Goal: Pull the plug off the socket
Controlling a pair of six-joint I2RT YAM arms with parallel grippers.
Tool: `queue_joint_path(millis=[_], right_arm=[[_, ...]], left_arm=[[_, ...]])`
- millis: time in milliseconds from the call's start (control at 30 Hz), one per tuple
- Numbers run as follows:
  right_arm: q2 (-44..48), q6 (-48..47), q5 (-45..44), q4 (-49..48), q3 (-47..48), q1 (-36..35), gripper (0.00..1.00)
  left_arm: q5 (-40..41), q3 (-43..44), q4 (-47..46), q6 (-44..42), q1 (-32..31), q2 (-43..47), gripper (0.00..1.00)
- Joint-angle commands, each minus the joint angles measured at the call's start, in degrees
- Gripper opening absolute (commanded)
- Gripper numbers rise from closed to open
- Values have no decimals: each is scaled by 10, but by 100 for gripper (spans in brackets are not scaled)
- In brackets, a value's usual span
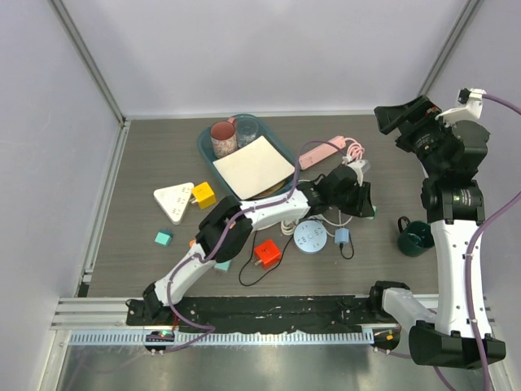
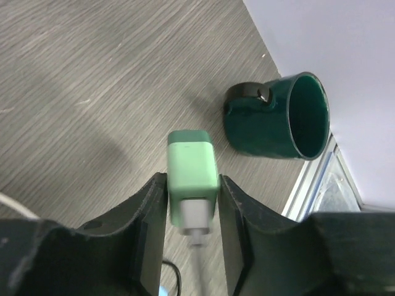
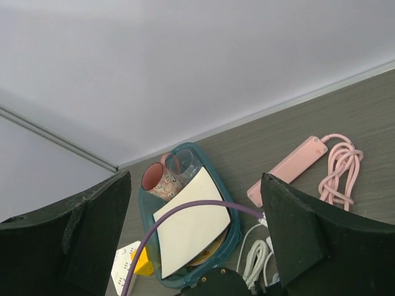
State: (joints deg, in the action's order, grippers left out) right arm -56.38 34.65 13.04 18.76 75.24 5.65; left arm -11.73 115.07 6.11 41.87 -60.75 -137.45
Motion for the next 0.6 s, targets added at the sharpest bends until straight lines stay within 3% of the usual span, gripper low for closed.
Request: queue_joint_path(millis=[0, 200, 233, 267, 567], right_arm=[[6, 9, 15, -6, 3, 0, 91], [7, 17, 52, 0, 6, 0, 91], [7, 16, 52, 7, 7, 0, 91], [8, 13, 54, 14, 8, 0, 91], [5, -1, 68, 101, 2, 0, 91]], left_arm=[[-25, 64, -20, 13, -2, -30, 47], [-23, 82, 19, -17, -2, -33, 78], [-21, 81, 24, -27, -1, -28, 95], [-21, 80, 29, -34, 0, -24, 100], [23, -24, 27, -108, 19, 145, 100]])
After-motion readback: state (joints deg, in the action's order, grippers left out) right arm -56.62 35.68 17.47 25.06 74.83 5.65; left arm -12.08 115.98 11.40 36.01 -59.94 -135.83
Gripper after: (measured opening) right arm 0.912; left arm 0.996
